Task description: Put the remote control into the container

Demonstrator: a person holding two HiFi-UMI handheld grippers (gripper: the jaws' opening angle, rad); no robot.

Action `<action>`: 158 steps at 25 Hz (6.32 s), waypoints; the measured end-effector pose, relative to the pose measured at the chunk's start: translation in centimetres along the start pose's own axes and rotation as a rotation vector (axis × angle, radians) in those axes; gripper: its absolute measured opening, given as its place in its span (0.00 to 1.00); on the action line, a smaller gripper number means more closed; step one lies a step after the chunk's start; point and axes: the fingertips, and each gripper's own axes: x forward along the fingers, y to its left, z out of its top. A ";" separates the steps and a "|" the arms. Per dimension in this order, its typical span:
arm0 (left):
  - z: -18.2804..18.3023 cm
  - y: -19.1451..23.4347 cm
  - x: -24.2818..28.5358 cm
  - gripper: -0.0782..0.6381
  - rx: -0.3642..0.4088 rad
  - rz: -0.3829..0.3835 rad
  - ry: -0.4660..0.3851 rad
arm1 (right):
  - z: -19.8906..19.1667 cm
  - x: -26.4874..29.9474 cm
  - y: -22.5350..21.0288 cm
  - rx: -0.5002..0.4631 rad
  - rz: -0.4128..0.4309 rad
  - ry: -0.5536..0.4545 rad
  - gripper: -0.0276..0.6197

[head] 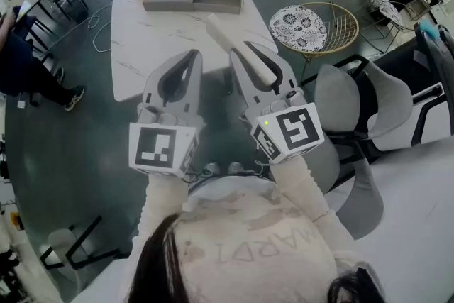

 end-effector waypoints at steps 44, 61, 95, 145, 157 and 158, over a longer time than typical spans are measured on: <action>-2.1 5.1 1.0 0.13 -0.042 -0.074 -0.014 | -2.2 4.4 0.0 -0.005 -0.101 0.035 0.18; -3.7 7.3 17.6 0.13 -0.032 0.020 0.015 | -8.4 15.5 -15.5 0.044 0.011 0.126 0.18; -4.3 12.4 29.8 0.13 -0.038 0.208 0.084 | -20.8 30.1 -26.3 0.049 0.226 0.416 0.18; -9.8 26.4 33.4 0.13 -0.121 0.217 0.138 | -40.5 40.1 -24.5 -0.815 0.583 0.882 0.18; -10.3 27.3 33.3 0.13 -0.120 0.222 0.154 | -43.4 40.8 -26.1 -0.929 0.499 0.979 0.18; -10.4 27.3 33.3 0.13 -0.119 0.222 0.156 | -43.6 40.9 -26.2 -0.932 0.487 0.986 0.18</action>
